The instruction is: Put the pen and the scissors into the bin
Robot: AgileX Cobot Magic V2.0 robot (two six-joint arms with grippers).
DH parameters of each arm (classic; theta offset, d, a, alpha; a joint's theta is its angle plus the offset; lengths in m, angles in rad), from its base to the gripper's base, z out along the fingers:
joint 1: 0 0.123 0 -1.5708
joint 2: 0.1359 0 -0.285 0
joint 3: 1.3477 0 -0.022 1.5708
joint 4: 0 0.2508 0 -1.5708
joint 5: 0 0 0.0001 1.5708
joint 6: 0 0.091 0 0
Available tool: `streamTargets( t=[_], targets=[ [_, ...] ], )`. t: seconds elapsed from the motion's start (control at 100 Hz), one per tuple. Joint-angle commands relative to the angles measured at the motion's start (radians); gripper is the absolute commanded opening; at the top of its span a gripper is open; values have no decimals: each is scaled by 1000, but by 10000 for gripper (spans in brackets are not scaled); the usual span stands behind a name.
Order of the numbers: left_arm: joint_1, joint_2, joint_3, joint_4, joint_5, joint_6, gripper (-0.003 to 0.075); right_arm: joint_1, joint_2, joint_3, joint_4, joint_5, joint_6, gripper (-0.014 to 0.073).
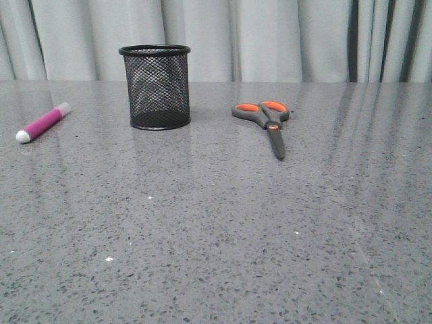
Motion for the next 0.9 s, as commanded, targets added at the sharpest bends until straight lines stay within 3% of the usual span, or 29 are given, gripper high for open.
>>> streamTargets(
  t=[0.0, 0.09, 0.25, 0.49, 0.71, 0.89],
  targets=[
    [-4, -24, 21, -192, -77, -9, -22, -6, -19, 18, 181, -91, -8, -68],
    [-4, -24, 19, -363, -77, -9, -22, -6, -19, 12, 337, -93, -8, -68],
    [-4, -24, -25, -463, -43, -9, -22, -6, -15, -40, 326, 5, -8, -66],
    [-4, 71, -232, -338, 129, 0, -22, -6, 178, -237, 222, 253, -8, -64],
    [-4, 362, -541, -88, 428, 0, -22, -6, 494, -513, 91, 498, -8, -64],
    [-4, 587, -752, -54, 621, 114, -22, -6, 683, -689, 78, 620, -26, -68]
  ],
)
